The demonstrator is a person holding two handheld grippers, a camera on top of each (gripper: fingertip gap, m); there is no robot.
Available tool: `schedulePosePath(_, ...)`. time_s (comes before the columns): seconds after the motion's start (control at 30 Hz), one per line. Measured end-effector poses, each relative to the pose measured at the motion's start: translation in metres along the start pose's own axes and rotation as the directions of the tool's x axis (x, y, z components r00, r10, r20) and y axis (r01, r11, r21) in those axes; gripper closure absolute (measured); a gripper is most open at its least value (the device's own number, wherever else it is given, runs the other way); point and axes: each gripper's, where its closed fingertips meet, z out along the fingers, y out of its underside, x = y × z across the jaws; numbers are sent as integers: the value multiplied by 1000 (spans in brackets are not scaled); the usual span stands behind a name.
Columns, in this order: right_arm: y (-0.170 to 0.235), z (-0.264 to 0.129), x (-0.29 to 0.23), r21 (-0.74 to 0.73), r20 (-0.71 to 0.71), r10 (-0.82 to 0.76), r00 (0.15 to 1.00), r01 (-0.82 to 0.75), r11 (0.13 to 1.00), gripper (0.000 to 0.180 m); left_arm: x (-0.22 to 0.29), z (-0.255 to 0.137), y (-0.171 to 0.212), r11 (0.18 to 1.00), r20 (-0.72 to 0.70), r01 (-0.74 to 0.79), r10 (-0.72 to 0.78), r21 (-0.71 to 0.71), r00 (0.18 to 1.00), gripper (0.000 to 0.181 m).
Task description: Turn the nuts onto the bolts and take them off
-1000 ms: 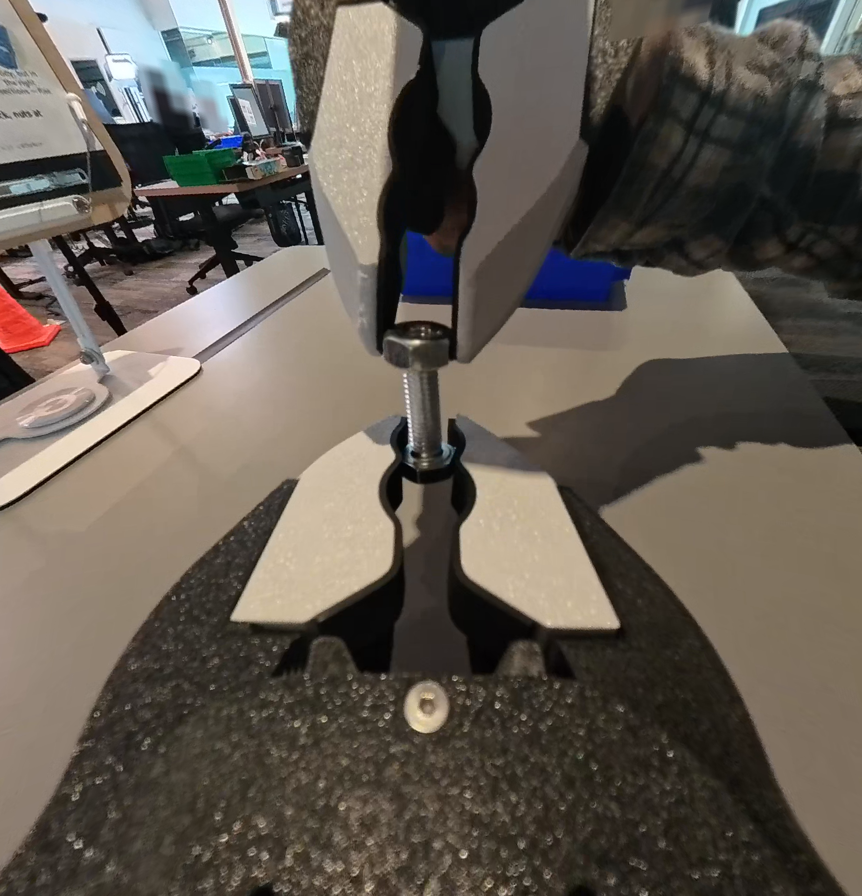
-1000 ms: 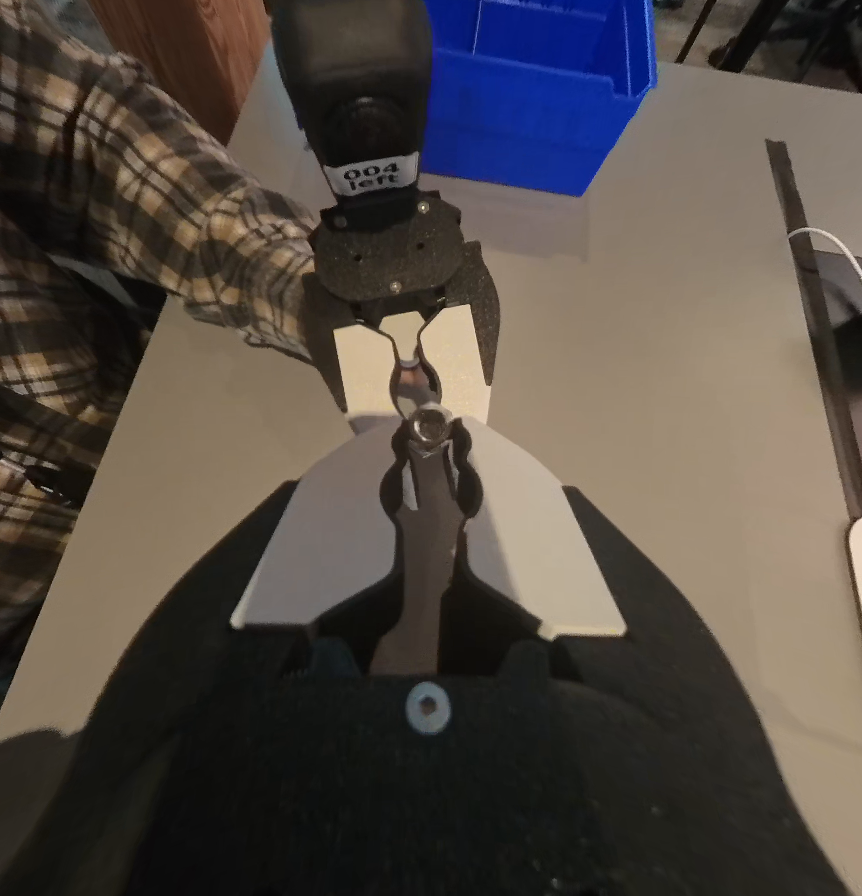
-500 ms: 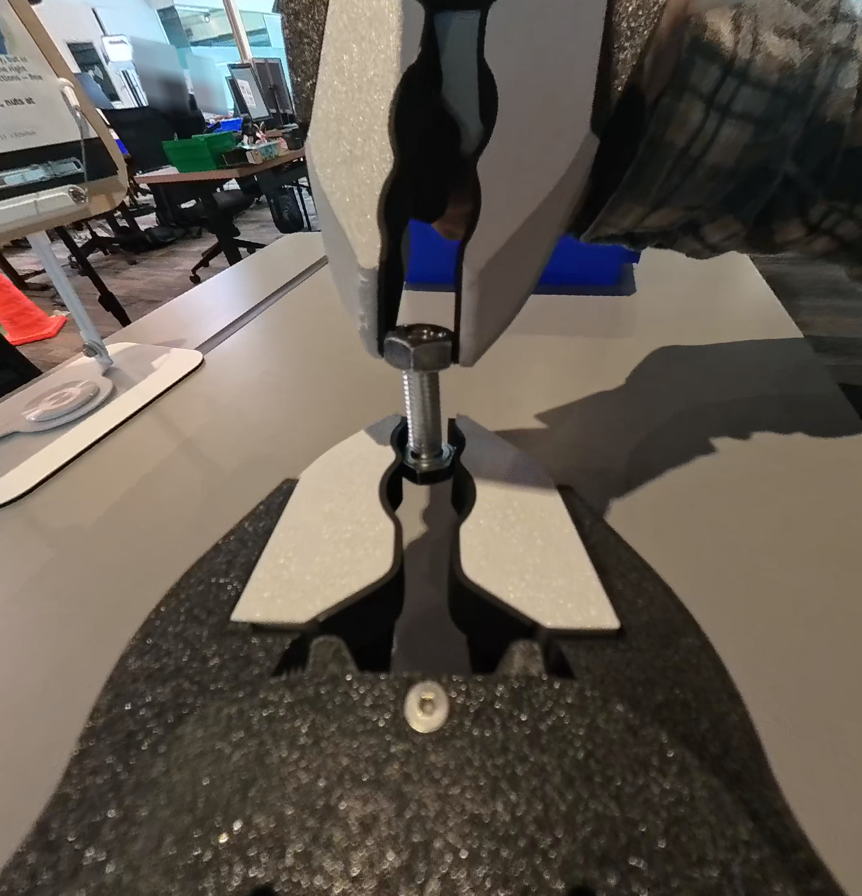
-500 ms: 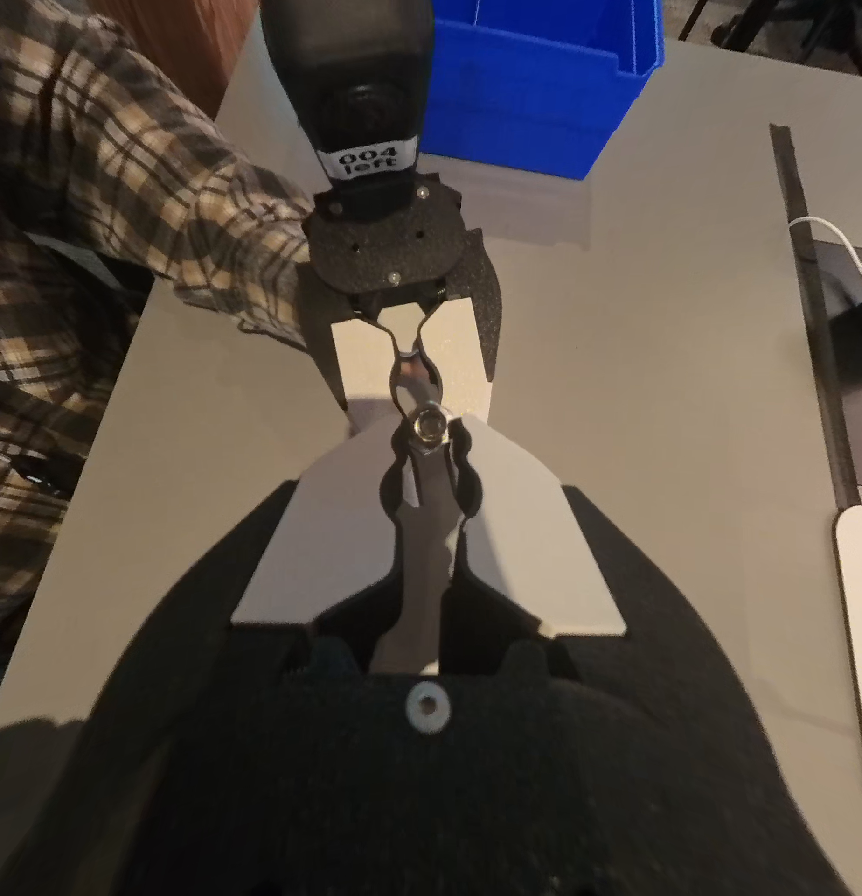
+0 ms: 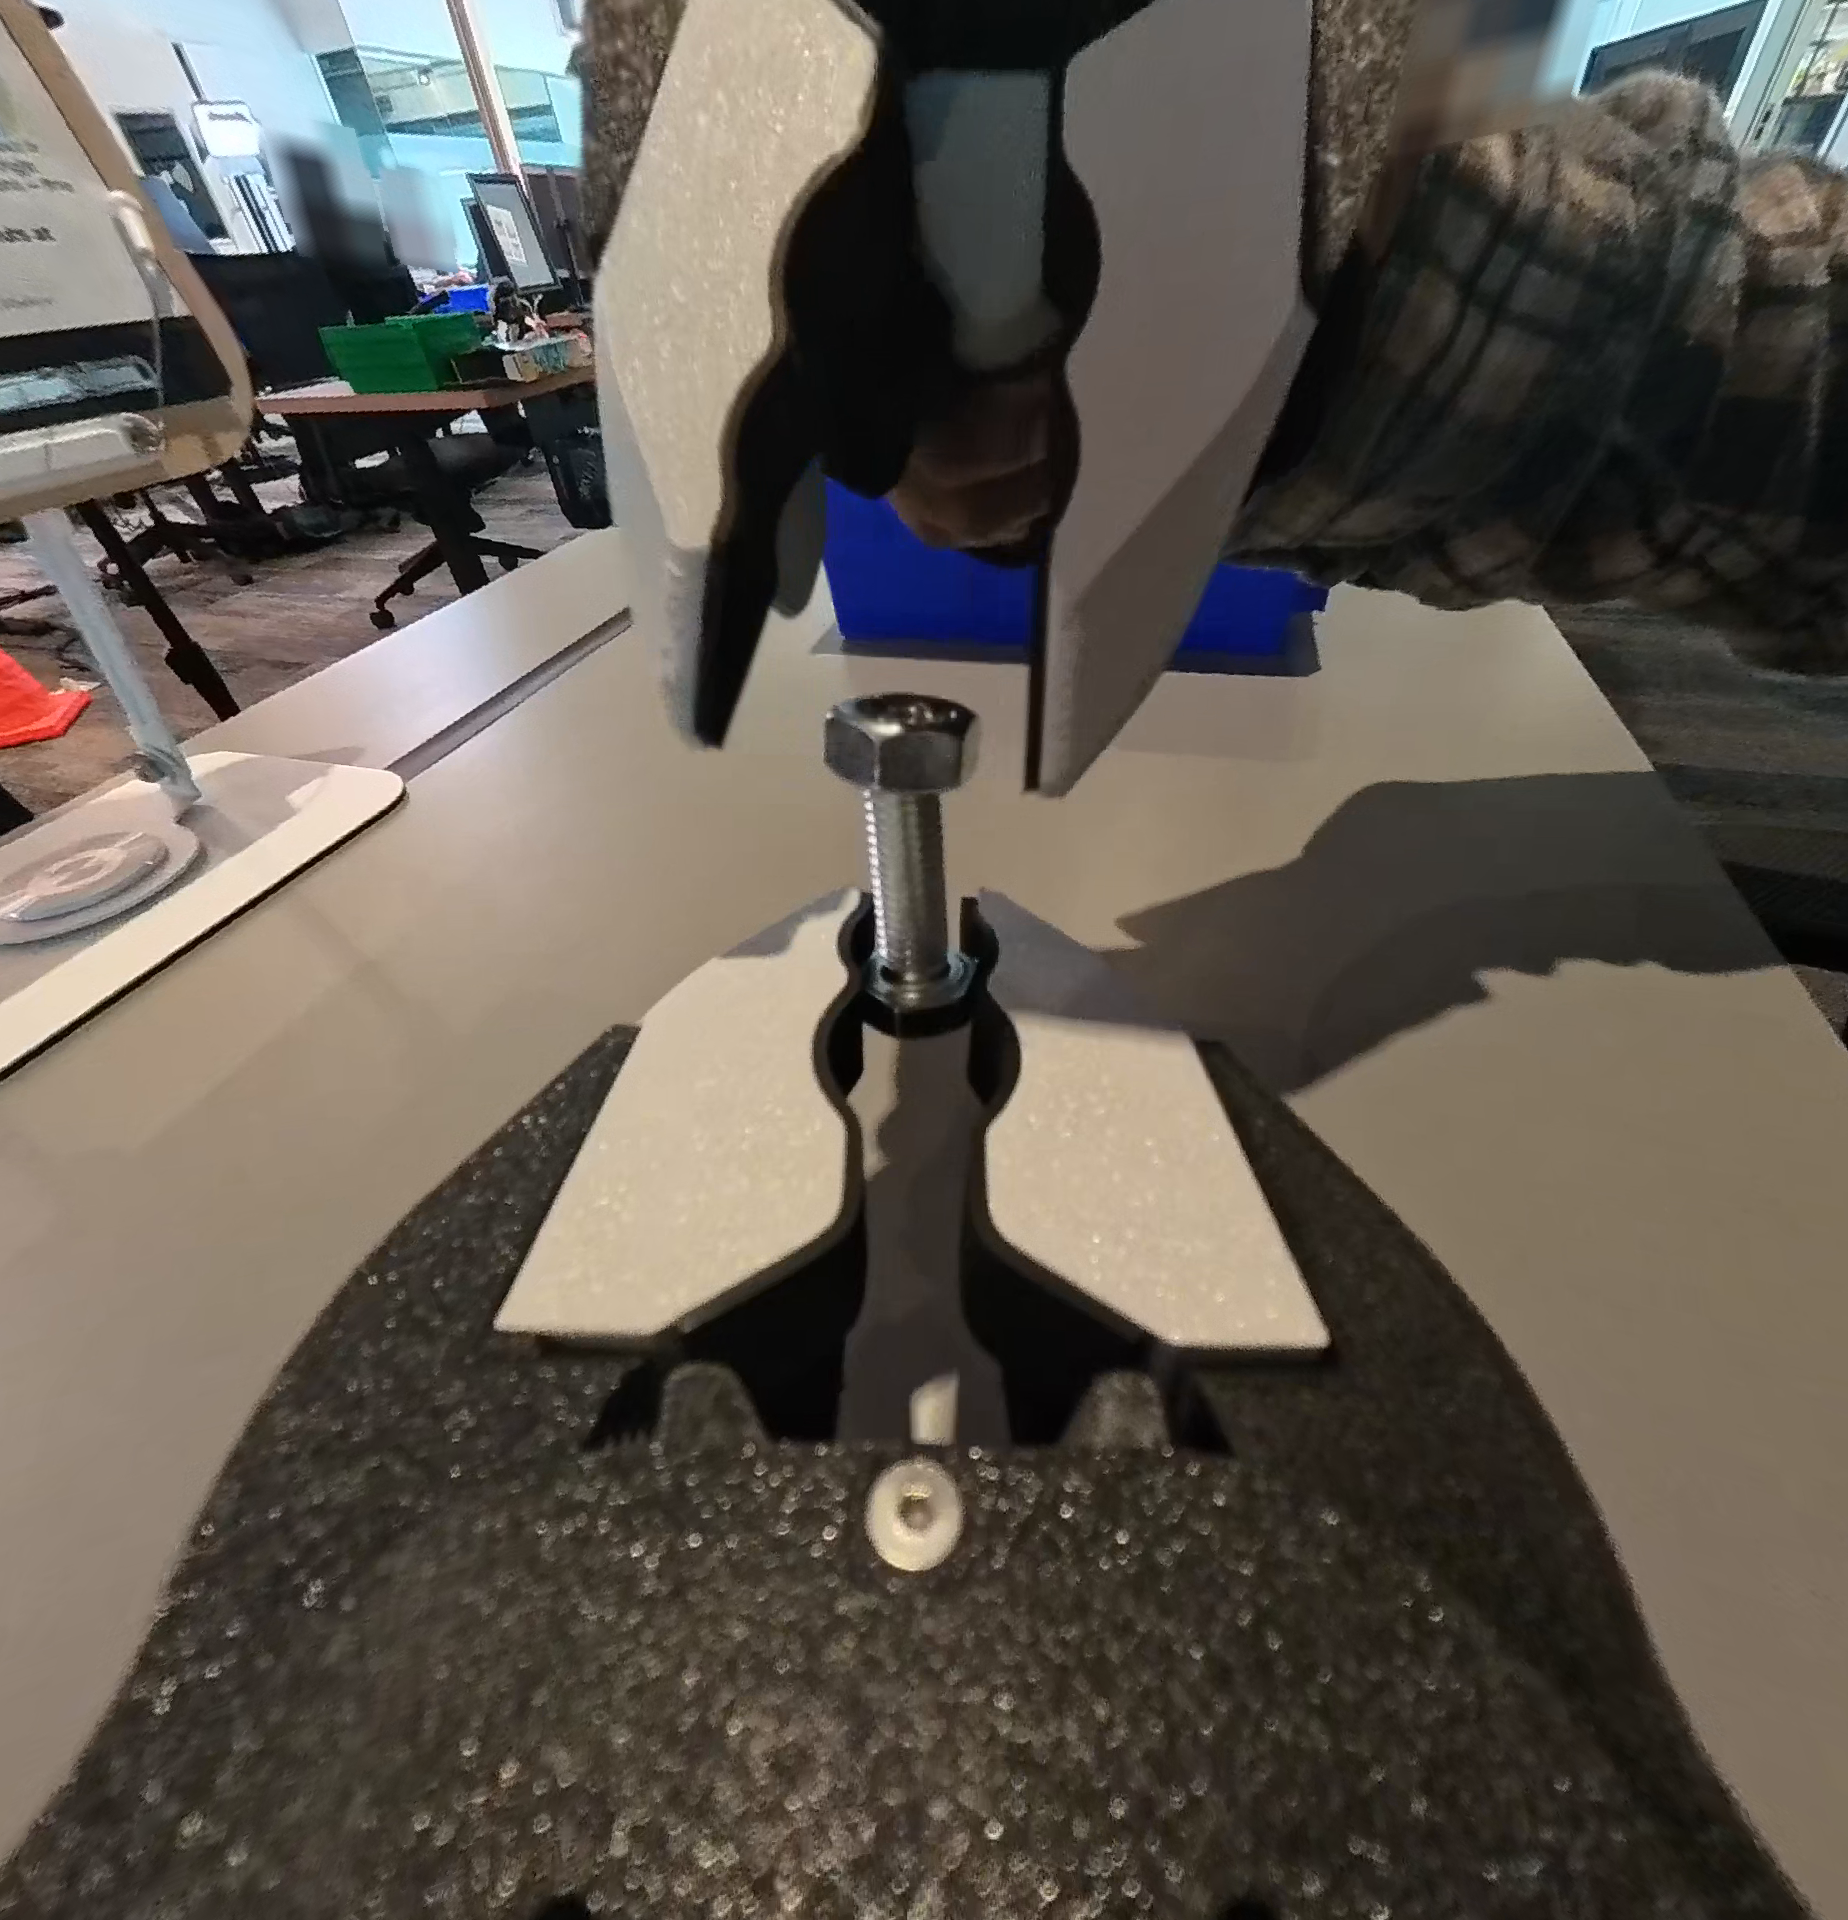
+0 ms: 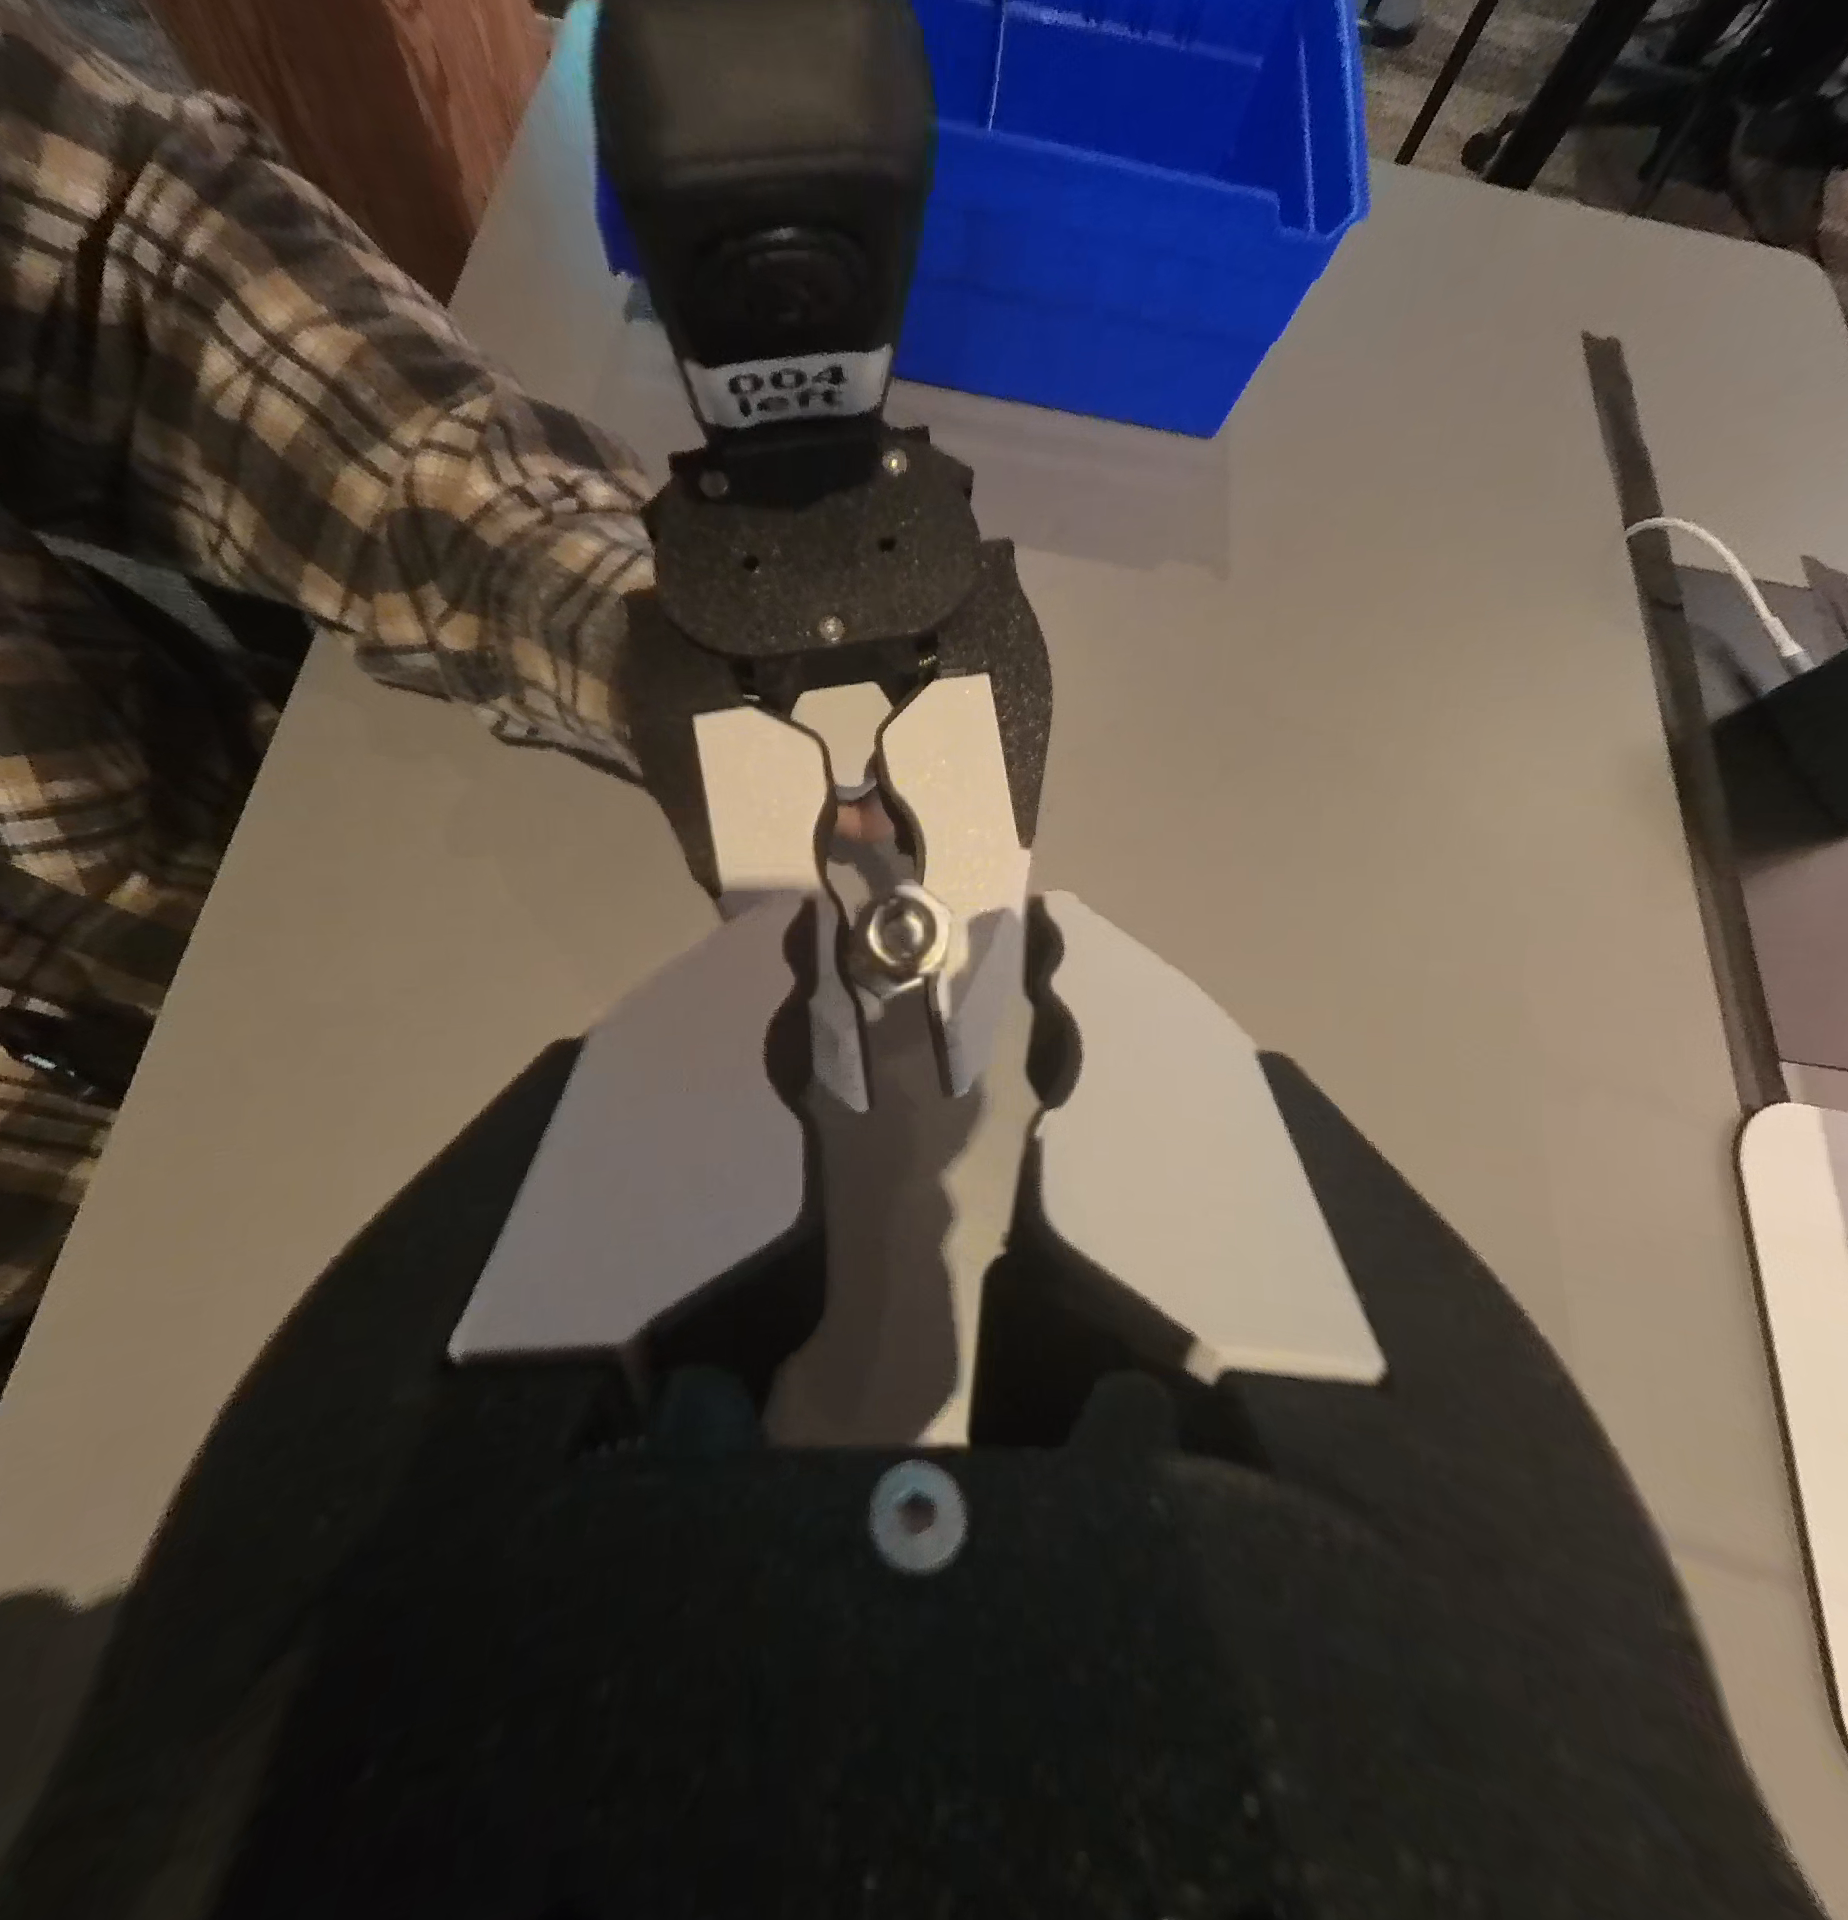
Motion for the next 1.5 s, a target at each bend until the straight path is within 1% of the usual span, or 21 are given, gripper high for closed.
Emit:
schedulePosePath(0.03,-3,-2,1,34,-14,7,1000,-6,999,137,0,0,-1,1000,-3,8,-8,8,1000,166)
schedulePosePath(0.1,-14,-8,1,164,-37,42,998,-35,986,119,-1,-2,-4,999,-10,27,-27,29,1000,166)
schedulePosePath(0.17,-21,-12,-3,312,-42,79,996,-62,948,105,-2,-4,-7,997,-23,50,-49,52,999,166)
schedulePosePath(0.23,-21,-10,-8,403,-45,100,994,-74,912,93,-2,-6,-9,994,-42,77,-74,76,996,166)
schedulePosePath(0.33,-21,-3,-14,472,-32,117,993,-88,877,85,0,-6,-11,990,-65,104,-98,95,993,166)
schedulePosePath(0.4,-26,1,-20,508,4,116,993,-101,855,85,2,-5,-11,991,-73,98,-92,91,993,166)
schedulePosePath(0.5,-30,9,-27,513,42,106,994,-112,851,83,4,-4,-12,991,-82,98,-90,92,993,166)
schedulePosePath(0.63,-30,16,-32,501,53,97,994,-110,859,83,4,-4,-12,990,-87,103,-95,92,992,166)
schedulePosePath(0.8,-28,15,-32,503,46,105,993,-114,856,84,4,-5,-13,989,-93,113,-104,97,990,166)
schedulePosePath(1.1,-22,13,-34,471,14,104,994,-98,877,83,3,-6,-14,988,-89,122,-114,97,990,166)
schedulePosePath(1.2,-23,9,-31,486,0,112,994,-97,868,83,4,-5,-14,988,-97,124,-114,95,989,166)
schedulePosePath(1.3,-26,10,-34,497,21,108,994,-104,861,83,6,-4,-13,988,-103,123,-113,91,988,166)
schedulePosePath(1.5,-19,7,-37,483,-4,108,994,-92,871,82,6,-4,-13,988,-101,135,-126,81,987,166)
